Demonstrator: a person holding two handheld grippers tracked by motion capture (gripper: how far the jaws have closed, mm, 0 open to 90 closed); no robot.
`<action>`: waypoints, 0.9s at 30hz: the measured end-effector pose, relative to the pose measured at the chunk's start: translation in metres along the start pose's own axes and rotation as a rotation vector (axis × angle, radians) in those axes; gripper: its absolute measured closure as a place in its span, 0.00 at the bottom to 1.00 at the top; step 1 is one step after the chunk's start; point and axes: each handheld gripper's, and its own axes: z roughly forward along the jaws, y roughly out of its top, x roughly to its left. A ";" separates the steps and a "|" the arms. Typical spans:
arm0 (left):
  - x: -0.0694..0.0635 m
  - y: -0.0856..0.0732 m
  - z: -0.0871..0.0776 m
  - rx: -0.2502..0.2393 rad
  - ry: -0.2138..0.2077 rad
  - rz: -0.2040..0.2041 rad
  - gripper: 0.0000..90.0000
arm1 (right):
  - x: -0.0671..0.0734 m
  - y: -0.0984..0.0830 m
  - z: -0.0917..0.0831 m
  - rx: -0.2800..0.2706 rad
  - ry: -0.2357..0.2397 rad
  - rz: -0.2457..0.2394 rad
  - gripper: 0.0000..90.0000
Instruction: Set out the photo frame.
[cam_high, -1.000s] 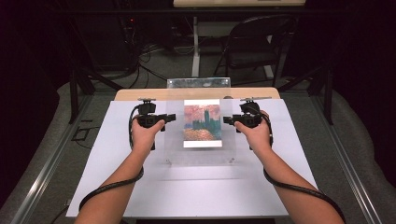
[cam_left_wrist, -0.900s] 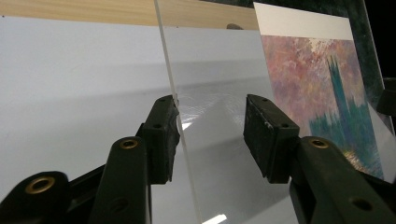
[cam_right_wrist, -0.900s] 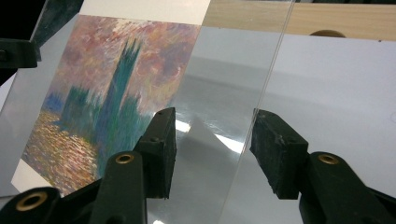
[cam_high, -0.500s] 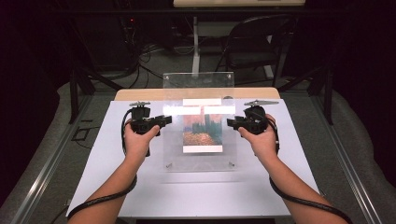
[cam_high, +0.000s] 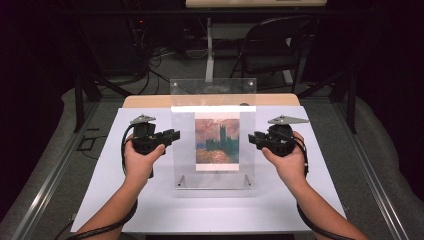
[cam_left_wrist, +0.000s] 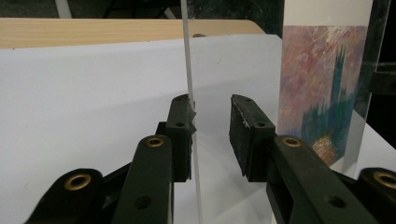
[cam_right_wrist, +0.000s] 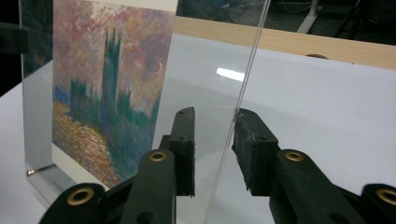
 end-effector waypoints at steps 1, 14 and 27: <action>0.000 0.000 0.000 0.000 0.000 0.000 0.79 | 0.001 -0.001 -0.003 -0.002 0.001 -0.009 0.79; -0.014 -0.027 -0.031 -0.039 -0.065 0.077 0.79 | 0.015 -0.022 -0.033 -0.039 0.055 -0.041 0.82; -0.021 -0.054 -0.044 -0.043 -0.128 0.113 0.69 | 0.020 -0.057 -0.045 -0.038 0.141 -0.030 0.79</action>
